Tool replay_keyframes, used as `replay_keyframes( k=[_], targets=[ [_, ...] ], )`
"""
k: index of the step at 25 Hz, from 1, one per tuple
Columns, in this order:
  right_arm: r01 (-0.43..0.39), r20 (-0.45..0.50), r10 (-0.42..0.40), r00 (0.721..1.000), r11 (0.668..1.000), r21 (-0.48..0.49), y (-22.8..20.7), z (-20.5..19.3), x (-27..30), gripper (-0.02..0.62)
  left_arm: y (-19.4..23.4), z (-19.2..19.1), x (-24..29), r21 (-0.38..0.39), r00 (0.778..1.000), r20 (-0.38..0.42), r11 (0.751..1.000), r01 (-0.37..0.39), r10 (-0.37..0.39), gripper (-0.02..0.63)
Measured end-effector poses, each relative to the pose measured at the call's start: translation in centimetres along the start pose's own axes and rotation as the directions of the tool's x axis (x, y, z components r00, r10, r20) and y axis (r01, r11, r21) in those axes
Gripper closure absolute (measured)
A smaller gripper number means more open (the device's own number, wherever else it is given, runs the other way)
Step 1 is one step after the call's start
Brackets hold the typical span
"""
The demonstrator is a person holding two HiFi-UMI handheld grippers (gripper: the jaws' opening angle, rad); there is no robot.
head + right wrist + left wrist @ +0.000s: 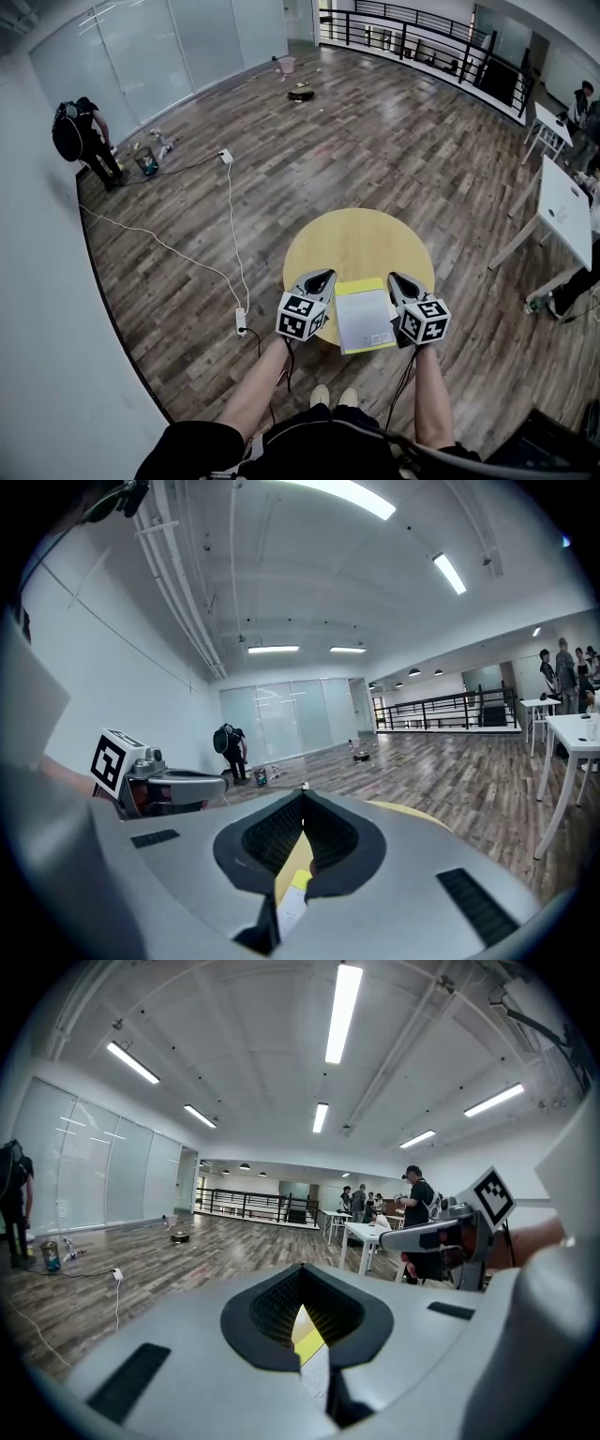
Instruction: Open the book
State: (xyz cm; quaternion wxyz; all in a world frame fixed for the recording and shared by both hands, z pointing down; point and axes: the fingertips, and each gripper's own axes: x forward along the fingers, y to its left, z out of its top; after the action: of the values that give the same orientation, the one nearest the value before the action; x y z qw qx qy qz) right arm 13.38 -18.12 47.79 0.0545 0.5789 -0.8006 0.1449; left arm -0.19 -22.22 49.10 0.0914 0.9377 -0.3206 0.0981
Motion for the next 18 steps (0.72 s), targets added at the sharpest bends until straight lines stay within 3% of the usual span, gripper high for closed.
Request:
replay_keyframes(
  k=[7,18],
  targets=[
    [-0.008,-0.006,0.008,1.000,1.000,-0.007,-0.5,-0.1,0.1,0.591,-0.5,-0.2,0.5,-0.006,1.000,-0.002,1.000,-0.005,0.005,0.607],
    [-0.018,-0.070,0.020,0.997,1.000,0.025,-0.9,-4.0,-0.8,0.591,-1.8,-3.9,-0.1,-0.049,0.998,-0.055,0.999,-0.017,0.015,0.608]
  ],
)
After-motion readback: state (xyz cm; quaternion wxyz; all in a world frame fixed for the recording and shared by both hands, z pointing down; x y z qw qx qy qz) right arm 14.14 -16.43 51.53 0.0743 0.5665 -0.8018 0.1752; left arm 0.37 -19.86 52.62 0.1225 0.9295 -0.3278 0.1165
